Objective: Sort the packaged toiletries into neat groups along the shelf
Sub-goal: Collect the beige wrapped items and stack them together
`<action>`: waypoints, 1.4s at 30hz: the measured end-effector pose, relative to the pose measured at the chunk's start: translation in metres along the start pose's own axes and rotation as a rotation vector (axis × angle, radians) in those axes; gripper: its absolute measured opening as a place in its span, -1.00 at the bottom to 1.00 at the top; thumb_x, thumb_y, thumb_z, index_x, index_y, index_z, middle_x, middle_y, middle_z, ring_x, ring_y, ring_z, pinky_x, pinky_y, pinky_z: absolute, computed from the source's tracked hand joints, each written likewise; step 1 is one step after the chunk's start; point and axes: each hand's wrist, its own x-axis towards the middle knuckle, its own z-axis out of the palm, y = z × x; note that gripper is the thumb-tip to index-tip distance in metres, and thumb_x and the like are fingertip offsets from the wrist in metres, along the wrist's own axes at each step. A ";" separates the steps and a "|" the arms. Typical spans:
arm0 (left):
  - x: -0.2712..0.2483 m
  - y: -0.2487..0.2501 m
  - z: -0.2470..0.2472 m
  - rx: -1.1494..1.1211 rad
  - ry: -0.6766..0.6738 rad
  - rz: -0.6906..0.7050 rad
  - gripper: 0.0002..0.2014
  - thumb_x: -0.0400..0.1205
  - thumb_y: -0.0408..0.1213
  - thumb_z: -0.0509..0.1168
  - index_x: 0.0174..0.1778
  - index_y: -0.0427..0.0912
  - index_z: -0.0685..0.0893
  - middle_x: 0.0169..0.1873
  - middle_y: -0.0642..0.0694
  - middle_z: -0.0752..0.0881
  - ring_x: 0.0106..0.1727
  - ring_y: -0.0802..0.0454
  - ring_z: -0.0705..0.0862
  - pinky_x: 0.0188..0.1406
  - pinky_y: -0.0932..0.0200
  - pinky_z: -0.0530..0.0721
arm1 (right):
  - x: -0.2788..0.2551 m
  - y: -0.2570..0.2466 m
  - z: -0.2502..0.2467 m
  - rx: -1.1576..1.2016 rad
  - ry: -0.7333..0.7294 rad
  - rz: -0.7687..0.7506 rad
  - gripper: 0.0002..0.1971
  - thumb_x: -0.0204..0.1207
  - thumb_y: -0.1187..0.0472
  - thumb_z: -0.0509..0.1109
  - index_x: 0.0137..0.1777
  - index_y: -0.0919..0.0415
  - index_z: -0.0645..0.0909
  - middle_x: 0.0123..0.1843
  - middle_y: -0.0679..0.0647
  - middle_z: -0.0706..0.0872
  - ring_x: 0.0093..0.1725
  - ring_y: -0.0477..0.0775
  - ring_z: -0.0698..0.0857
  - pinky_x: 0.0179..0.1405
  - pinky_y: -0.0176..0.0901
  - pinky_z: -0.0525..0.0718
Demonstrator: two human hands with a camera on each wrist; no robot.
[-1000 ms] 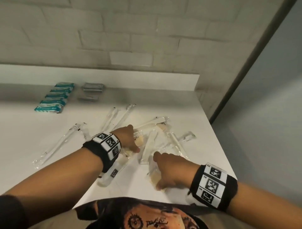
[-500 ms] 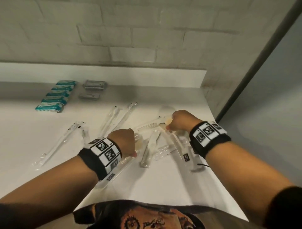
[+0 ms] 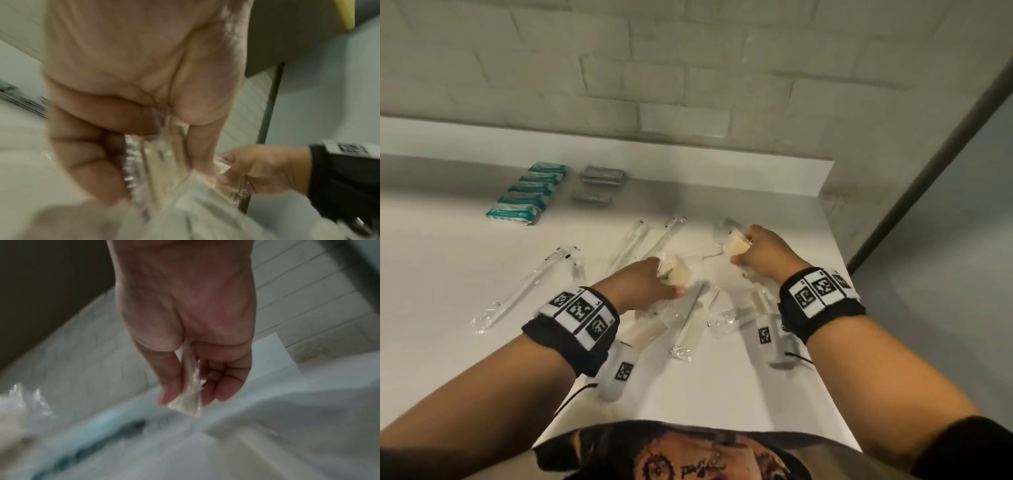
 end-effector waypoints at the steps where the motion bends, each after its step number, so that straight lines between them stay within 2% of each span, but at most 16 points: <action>1: -0.001 -0.002 -0.001 -0.219 0.035 0.052 -0.22 0.38 0.18 0.47 0.40 -0.19 0.44 0.11 -0.14 0.69 0.05 -0.10 0.69 0.00 -0.06 0.72 | -0.006 -0.003 -0.005 0.118 0.039 -0.027 -0.61 0.49 0.23 0.49 0.30 0.19 0.53 0.21 0.13 0.69 0.04 0.12 0.70 -0.22 -0.15 0.63; 3: -0.010 0.000 -0.001 -0.632 0.097 0.153 -0.47 0.51 -0.04 0.47 0.31 -0.19 0.53 -0.09 -0.03 0.73 0.01 -0.06 0.70 -0.01 -0.02 0.69 | -0.024 -0.017 -0.011 0.509 0.012 -0.048 -0.75 0.57 0.22 0.42 0.21 0.19 0.56 0.11 0.15 0.74 0.05 0.18 0.73 -0.16 -0.09 0.66; 5: -0.022 0.010 -0.004 -0.973 0.089 0.205 -0.66 0.61 -0.27 0.39 0.30 -0.22 0.61 -0.07 0.02 0.77 0.07 -0.05 0.69 0.07 0.07 0.61 | -0.047 -0.037 -0.009 0.850 -0.125 -0.087 -0.80 0.57 0.29 0.39 0.17 0.18 0.59 -0.02 0.11 0.76 -0.10 0.10 0.75 -0.23 -0.15 0.66; 6: -0.028 0.017 -0.005 -1.124 0.052 0.231 -0.68 0.62 -0.30 0.35 0.29 -0.26 0.63 0.00 -0.05 0.78 0.11 -0.08 0.70 0.11 0.06 0.60 | -0.056 -0.045 -0.006 0.945 -0.181 -0.117 -0.79 0.54 0.32 0.40 0.15 0.19 0.61 -0.08 0.09 0.77 -0.16 0.07 0.75 -0.26 -0.17 0.67; 8: -0.040 0.026 -0.007 -1.350 -0.044 0.281 -0.65 0.64 -0.20 0.27 0.30 -0.27 0.64 0.12 -0.20 0.74 0.13 -0.17 0.71 0.17 -0.05 0.62 | -0.070 -0.062 0.002 0.979 -0.216 -0.183 -0.80 0.46 0.37 0.45 0.06 0.22 0.61 -0.14 0.10 0.78 -0.21 0.07 0.75 -0.25 -0.17 0.69; 11: -0.058 0.028 -0.011 -1.535 -0.150 0.307 -0.49 0.63 -0.01 0.18 0.37 -0.31 0.58 0.23 -0.34 0.69 0.17 -0.28 0.71 0.29 -0.27 0.61 | -0.081 -0.077 0.015 0.832 -0.099 -0.227 -0.79 0.39 0.36 0.55 -0.13 0.21 0.55 -0.22 0.11 0.73 -0.30 0.02 0.72 -0.28 -0.22 0.67; 12: -0.064 0.025 -0.012 -1.550 -0.173 0.342 -0.45 0.60 0.00 0.21 0.38 -0.35 0.56 0.24 -0.36 0.68 0.18 -0.28 0.72 0.27 -0.27 0.61 | -0.083 -0.079 0.020 0.780 -0.055 -0.234 -0.76 0.36 0.34 0.59 -0.16 0.23 0.54 -0.24 0.13 0.71 -0.31 0.02 0.71 -0.29 -0.21 0.67; 14: -0.073 0.020 -0.012 -1.517 -0.177 0.383 -0.49 0.56 -0.15 0.30 0.32 -0.45 0.57 0.19 -0.37 0.70 0.13 -0.24 0.75 0.18 -0.17 0.71 | -0.086 -0.080 0.028 0.700 0.006 -0.254 -0.72 0.34 0.25 0.63 -0.17 0.30 0.55 -0.25 0.19 0.64 -0.27 0.06 0.64 -0.21 -0.07 0.63; 17: -0.080 0.005 -0.015 -1.462 -0.098 0.376 -0.66 0.50 -0.40 0.35 0.16 -0.47 0.63 -0.05 -0.27 0.78 -0.06 -0.12 0.80 -0.01 0.05 0.80 | -0.093 -0.086 0.035 0.668 0.012 -0.292 -0.70 0.46 0.17 0.54 -0.19 0.44 0.59 -0.40 0.15 0.57 -0.45 -0.05 0.53 -0.40 -0.19 0.51; 20: -0.085 -0.013 -0.022 -1.462 -0.043 0.347 -0.62 0.48 -0.41 0.40 0.20 -0.48 0.65 0.00 -0.30 0.74 0.01 -0.18 0.73 -0.14 0.12 0.80 | -0.101 -0.096 0.031 0.658 -0.108 -0.340 -0.79 0.55 0.24 0.43 -0.29 0.28 0.60 -0.48 0.08 0.60 -0.51 -0.06 0.54 -0.44 -0.24 0.51; 23: -0.089 -0.029 -0.031 -1.450 -0.020 0.362 -0.68 0.45 -0.39 0.39 0.12 -0.39 0.70 -0.11 -0.21 0.80 -0.10 -0.09 0.76 -0.23 0.19 0.76 | -0.104 -0.108 0.036 0.660 -0.184 -0.350 -0.86 0.49 0.38 0.45 -0.28 0.22 0.61 -0.44 0.05 0.68 -0.45 -0.06 0.66 -0.39 -0.26 0.56; 28: -0.100 -0.059 -0.051 -1.390 0.060 0.388 -0.81 0.47 -0.36 0.39 -0.01 -0.28 0.71 -0.21 -0.13 0.78 -0.22 0.01 0.73 -0.27 0.22 0.64 | -0.105 -0.134 0.069 0.629 -0.206 -0.323 -0.81 0.45 0.42 0.49 -0.31 0.24 0.57 -0.43 0.06 0.66 -0.51 -0.03 0.58 -0.40 -0.23 0.60; 33: -0.111 -0.098 -0.075 -1.338 0.142 0.360 -0.76 0.59 -0.43 0.34 0.17 -0.29 0.64 -0.09 -0.18 0.75 -0.10 -0.07 0.73 -0.13 0.10 0.62 | -0.108 -0.169 0.105 0.568 -0.252 -0.322 -0.85 0.57 0.40 0.37 -0.22 0.23 0.59 -0.37 0.07 0.71 -0.41 0.03 0.67 -0.30 -0.13 0.64; 36: -0.120 -0.121 -0.093 -1.172 0.168 0.346 -0.76 0.57 -0.46 0.36 0.15 -0.25 0.66 -0.11 -0.13 0.78 -0.10 -0.04 0.76 -0.19 0.16 0.68 | -0.107 -0.195 0.123 0.480 -0.193 -0.357 -0.94 0.55 0.28 0.44 -0.08 0.11 0.64 -0.29 0.03 0.72 -0.36 -0.04 0.68 -0.36 -0.24 0.57; 39: -0.127 -0.142 -0.109 -1.058 0.173 0.329 -0.75 0.54 -0.51 0.39 0.13 -0.31 0.67 -0.12 -0.18 0.76 -0.11 -0.08 0.74 -0.20 0.14 0.71 | -0.104 -0.220 0.138 0.313 -0.195 -0.393 -0.94 0.47 0.28 0.52 -0.18 0.18 0.69 -0.41 -0.02 0.69 -0.42 -0.08 0.62 -0.39 -0.23 0.57; 42: -0.133 -0.164 -0.122 -1.026 0.146 0.324 -0.80 0.56 -0.54 0.36 0.02 -0.21 0.70 -0.18 -0.11 0.78 -0.13 -0.03 0.77 -0.21 0.18 0.74 | -0.101 -0.237 0.150 0.317 -0.284 -0.342 -0.88 0.43 0.36 0.54 -0.28 0.20 0.68 -0.51 -0.06 0.70 -0.46 -0.06 0.63 -0.42 -0.22 0.61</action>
